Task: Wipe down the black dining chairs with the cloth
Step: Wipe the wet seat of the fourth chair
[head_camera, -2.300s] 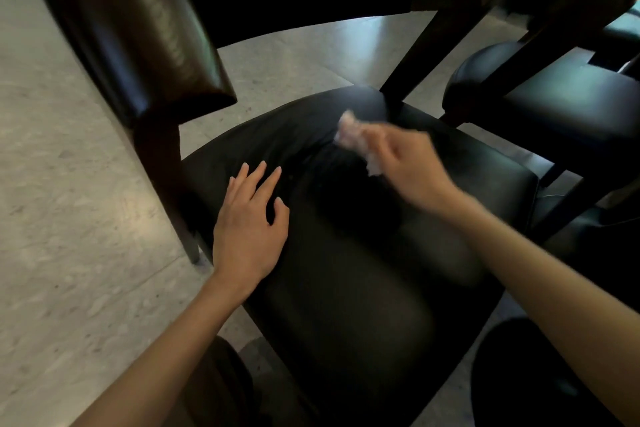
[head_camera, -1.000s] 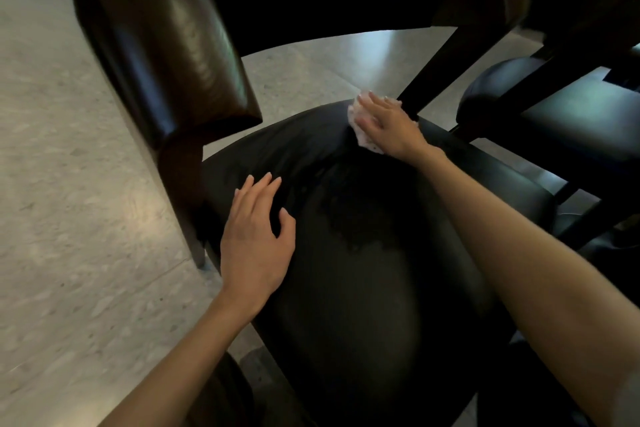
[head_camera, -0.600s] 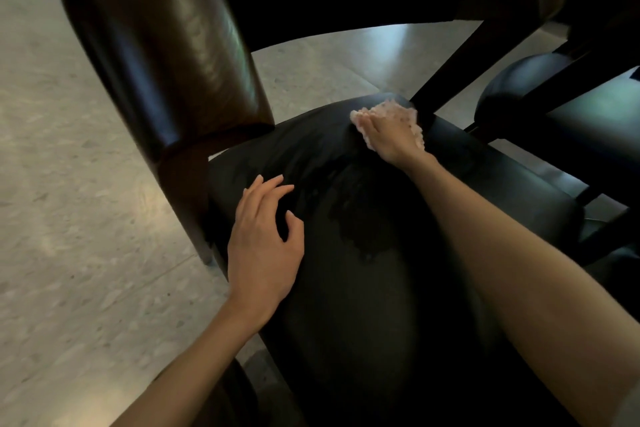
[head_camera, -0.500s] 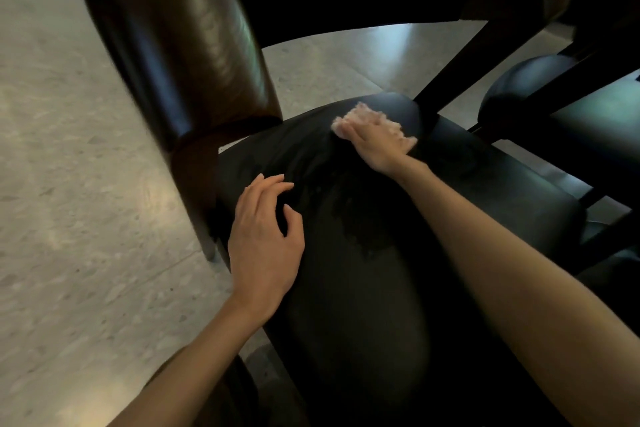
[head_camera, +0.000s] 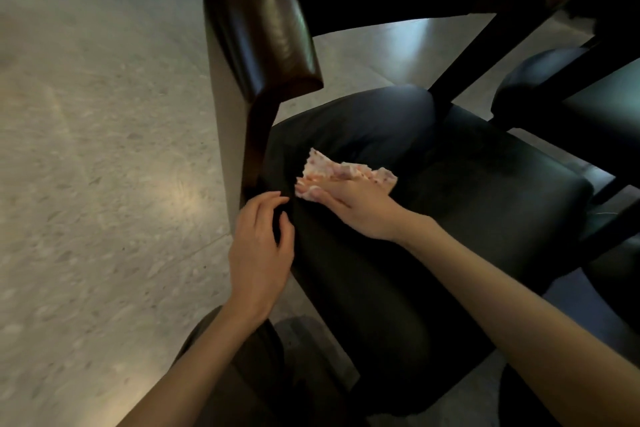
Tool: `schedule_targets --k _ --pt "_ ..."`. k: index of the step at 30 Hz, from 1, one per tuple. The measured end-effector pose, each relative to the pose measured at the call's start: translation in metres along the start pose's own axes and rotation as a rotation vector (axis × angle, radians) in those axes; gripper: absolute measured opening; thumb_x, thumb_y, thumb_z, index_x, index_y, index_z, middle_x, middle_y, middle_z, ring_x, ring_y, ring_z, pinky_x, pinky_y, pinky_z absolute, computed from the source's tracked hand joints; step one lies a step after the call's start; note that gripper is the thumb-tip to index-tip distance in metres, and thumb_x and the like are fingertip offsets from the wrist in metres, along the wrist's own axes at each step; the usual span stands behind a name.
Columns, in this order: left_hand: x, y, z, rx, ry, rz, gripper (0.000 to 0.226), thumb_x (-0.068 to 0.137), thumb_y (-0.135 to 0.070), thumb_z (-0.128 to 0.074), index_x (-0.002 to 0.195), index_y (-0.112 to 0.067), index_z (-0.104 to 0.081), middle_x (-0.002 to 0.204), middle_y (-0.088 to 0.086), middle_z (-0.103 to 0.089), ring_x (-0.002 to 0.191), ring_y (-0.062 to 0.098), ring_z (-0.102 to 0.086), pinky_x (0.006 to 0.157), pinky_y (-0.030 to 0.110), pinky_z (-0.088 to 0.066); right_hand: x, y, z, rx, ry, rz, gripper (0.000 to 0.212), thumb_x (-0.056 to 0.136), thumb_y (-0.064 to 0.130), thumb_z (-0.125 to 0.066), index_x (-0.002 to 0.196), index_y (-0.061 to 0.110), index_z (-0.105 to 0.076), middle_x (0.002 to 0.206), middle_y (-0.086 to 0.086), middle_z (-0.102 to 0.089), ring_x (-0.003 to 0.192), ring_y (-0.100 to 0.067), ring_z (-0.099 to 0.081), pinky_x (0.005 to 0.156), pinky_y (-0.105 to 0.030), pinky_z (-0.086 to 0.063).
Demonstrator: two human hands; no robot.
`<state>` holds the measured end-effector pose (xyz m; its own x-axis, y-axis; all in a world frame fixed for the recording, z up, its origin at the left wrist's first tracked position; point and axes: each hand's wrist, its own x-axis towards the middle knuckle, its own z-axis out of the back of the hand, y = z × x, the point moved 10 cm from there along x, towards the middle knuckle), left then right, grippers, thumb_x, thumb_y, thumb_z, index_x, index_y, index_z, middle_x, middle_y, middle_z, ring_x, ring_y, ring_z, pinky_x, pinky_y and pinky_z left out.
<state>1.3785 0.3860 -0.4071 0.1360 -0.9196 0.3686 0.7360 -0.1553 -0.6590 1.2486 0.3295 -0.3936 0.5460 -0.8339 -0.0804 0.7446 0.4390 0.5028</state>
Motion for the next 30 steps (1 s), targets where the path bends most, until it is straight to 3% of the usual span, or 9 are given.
schedule_targets --k 3,6,8,11,15,18,20,23,30 --pt "-0.007 0.006 0.001 0.031 0.076 -0.026 0.037 0.099 -0.03 -0.046 0.134 -0.021 -0.052 0.139 -0.007 -0.047 0.126 0.002 -0.042 0.099 0.007 -0.027 -0.022 0.007 0.016 -0.025 0.021 -0.025 0.034 0.104 0.037 -0.034 0.123 0.03 -0.061 0.114 0.023 -0.062 0.105 0.005 -0.055 0.103 -0.021 -0.035" --pt "-0.01 0.002 0.002 0.047 0.112 -0.065 0.04 0.099 -0.031 -0.047 0.137 -0.018 -0.051 0.143 -0.004 -0.047 0.13 0.009 -0.044 0.104 0.018 -0.03 -0.022 0.02 0.051 0.044 -0.091 0.002 0.031 0.105 0.025 -0.037 0.08 0.039 -0.049 0.063 0.042 -0.055 0.062 0.016 -0.056 0.063 -0.009 -0.041" --pt "-0.01 0.002 0.003 0.048 0.13 -0.076 0.041 0.098 -0.031 -0.048 0.137 -0.018 -0.051 0.144 -0.002 -0.048 0.132 0.012 -0.044 0.106 0.021 -0.031 -0.007 0.023 0.075 0.125 -0.27 0.021 0.027 0.106 0.028 -0.036 0.088 0.04 -0.052 0.055 0.03 -0.056 0.054 0.005 -0.057 0.059 -0.014 -0.041" --pt "-0.008 0.007 0.003 0.033 0.175 -0.073 0.042 0.097 -0.032 -0.05 0.138 -0.02 -0.05 0.145 -0.004 -0.046 0.134 0.011 -0.042 0.108 0.022 -0.032 0.045 0.011 0.077 0.122 -0.362 -0.036 0.033 0.106 0.034 -0.033 0.121 0.022 -0.06 0.071 0.013 -0.063 0.074 -0.004 -0.063 0.077 -0.027 -0.046" --pt "-0.005 0.009 0.004 0.053 0.244 -0.105 0.046 0.095 -0.035 -0.052 0.14 -0.023 -0.048 0.146 -0.008 -0.044 0.135 0.008 -0.039 0.107 0.018 -0.028 0.102 0.024 0.036 -0.183 -0.164 -0.076 0.026 0.105 0.02 -0.036 0.093 0.017 -0.059 0.093 -0.003 -0.057 0.091 -0.019 -0.057 0.089 -0.038 -0.038" --pt "-0.002 0.008 0.006 0.07 0.256 -0.131 0.046 0.095 -0.035 -0.053 0.139 -0.022 -0.05 0.144 -0.007 -0.047 0.126 0.012 -0.05 0.105 0.024 -0.04 0.105 0.03 0.032 -0.361 -0.185 -0.111 0.035 0.101 0.027 -0.039 0.066 0.03 -0.04 0.103 -0.003 -0.052 0.114 -0.028 -0.05 0.1 -0.043 -0.032" --pt "-0.002 0.007 0.006 0.076 0.254 -0.132 0.045 0.095 -0.034 -0.054 0.138 -0.021 -0.051 0.144 -0.006 -0.048 0.121 0.014 -0.055 0.102 0.03 -0.046 0.104 0.025 0.03 -0.373 -0.205 -0.097 0.034 0.1 0.033 -0.039 0.066 0.033 -0.038 0.106 0.001 -0.058 0.109 -0.026 -0.049 0.101 -0.044 -0.031" --pt "-0.004 0.006 0.006 0.079 0.236 -0.145 0.045 0.095 -0.033 -0.053 0.138 -0.02 -0.051 0.144 -0.005 -0.048 0.127 0.013 -0.051 0.104 0.032 -0.045 0.109 0.013 0.019 -0.317 -0.202 -0.057 0.036 0.101 0.038 -0.032 0.102 0.021 -0.064 0.112 -0.001 -0.06 0.11 -0.025 -0.051 0.105 -0.053 -0.029" --pt "-0.006 0.007 0.004 0.111 0.255 -0.136 0.046 0.098 -0.032 -0.05 0.142 -0.021 -0.045 0.149 -0.005 -0.041 0.137 0.009 -0.038 0.11 0.025 -0.033 0.066 0.016 0.002 -0.197 -0.111 0.134 0.041 0.106 0.035 -0.03 0.139 0.024 -0.051 0.147 0.005 -0.046 0.141 -0.012 -0.033 0.12 -0.044 -0.006"
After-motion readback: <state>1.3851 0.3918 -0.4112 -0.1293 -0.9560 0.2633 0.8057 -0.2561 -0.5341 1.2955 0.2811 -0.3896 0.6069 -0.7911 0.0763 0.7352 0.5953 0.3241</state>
